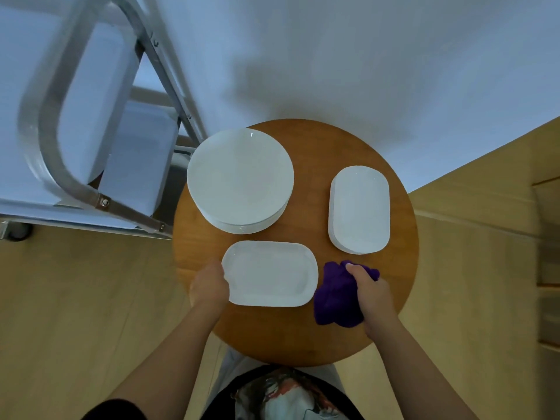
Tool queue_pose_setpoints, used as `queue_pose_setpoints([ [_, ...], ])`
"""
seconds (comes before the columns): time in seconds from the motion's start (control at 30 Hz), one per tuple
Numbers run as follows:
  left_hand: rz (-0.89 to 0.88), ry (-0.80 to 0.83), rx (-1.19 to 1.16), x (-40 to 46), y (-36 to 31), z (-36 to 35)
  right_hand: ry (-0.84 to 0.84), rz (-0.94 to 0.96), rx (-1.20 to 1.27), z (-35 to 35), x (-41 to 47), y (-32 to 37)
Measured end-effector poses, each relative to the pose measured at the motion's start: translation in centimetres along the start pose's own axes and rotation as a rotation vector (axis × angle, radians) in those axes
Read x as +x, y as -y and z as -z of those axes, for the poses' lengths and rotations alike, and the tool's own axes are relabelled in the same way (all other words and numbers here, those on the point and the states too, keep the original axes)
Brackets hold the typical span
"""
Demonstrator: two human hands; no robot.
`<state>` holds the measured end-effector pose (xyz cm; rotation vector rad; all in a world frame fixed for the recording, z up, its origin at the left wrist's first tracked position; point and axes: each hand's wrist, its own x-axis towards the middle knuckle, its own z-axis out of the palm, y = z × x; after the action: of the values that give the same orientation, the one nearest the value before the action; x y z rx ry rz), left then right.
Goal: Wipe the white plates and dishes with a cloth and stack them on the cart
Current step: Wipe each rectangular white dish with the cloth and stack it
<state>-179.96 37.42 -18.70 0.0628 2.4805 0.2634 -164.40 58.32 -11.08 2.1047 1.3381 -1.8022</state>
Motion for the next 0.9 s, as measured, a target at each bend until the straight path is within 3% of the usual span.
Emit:
queue_pose_setpoints([
  [0.2,0.011,0.028,-0.099,0.0,0.1,0.3,0.013,-0.008,0.011,-0.6,-1.0,-0.5],
  [0.4,-0.001,0.133,0.032,0.5,-0.6,0.8,0.023,0.011,0.0,-1.2,-1.3,-0.8],
  [0.57,0.014,0.158,-0.014,0.0,-0.2,0.7,0.025,0.011,0.019,-1.6,-1.5,-0.9],
  [0.73,-0.015,0.225,-0.209,-0.1,1.0,1.1,0.026,-0.014,0.014,-1.8,-1.9,-0.5],
  [0.9,0.004,0.307,-0.583,-1.6,1.1,0.9,0.055,-0.005,0.02,-2.2,-2.4,-0.6],
])
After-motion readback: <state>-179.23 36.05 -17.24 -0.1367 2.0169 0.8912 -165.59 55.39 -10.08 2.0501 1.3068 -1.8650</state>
